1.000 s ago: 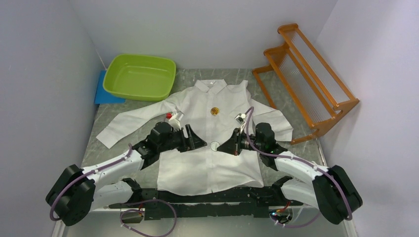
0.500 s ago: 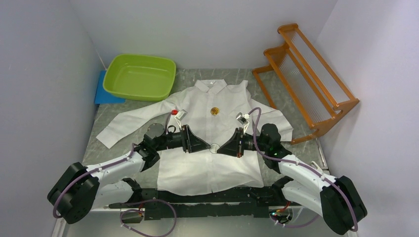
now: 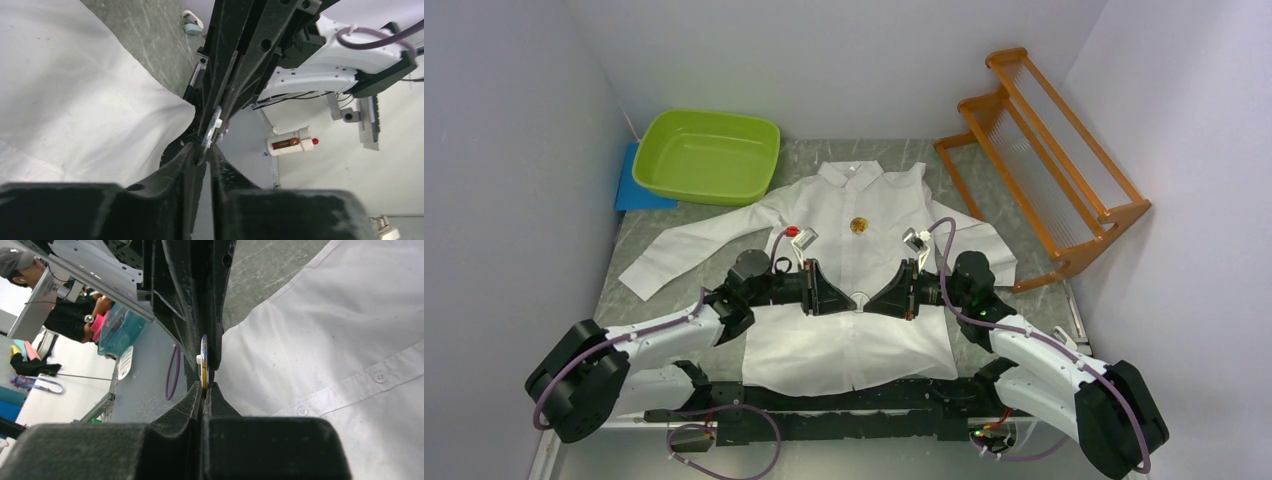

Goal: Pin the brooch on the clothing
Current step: Adjust the brooch.

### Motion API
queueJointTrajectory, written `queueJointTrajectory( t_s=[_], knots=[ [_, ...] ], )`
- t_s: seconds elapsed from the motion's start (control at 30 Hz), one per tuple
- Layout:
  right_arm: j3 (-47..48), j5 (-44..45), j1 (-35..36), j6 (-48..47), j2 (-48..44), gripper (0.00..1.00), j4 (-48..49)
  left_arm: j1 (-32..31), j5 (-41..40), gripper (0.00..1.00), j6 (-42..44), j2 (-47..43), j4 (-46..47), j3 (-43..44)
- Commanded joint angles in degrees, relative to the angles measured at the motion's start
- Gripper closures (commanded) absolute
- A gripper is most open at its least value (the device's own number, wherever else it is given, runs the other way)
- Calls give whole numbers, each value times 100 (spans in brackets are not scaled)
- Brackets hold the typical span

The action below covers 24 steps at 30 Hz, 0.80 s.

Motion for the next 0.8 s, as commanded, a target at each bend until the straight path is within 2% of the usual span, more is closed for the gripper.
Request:
queueJointTrajectory(
  t_s=[0.0,0.03,0.07,0.1,0.17,0.2,0.23,0.37,0.53,0.77],
  knots=[
    [156,-36,4,68,-5,100,391,-184,185,88,26,310,568,223],
    [154,-4,2,60,-13,97,360,-218,188,94,29,362,622,239],
    [141,20,2,71,-30,86,358,-255,188,97,32,421,663,251],
    [121,67,1,101,-64,68,369,-283,188,97,32,441,718,256],
    [42,381,4,248,-219,40,382,-323,161,97,61,444,803,241],
    [-35,554,4,407,-323,31,524,-341,135,97,85,423,835,237],
    [-129,713,2,582,-434,26,697,-363,103,97,104,390,855,230],
    [-404,1046,12,1168,-627,24,1348,-496,-144,97,201,194,964,180],
    [-531,874,29,1595,-488,43,2090,-610,-539,97,317,-203,1153,-40],
    [-692,775,259,2064,-128,49,3263,-661,-893,97,524,-775,1163,-328]
  ],
)
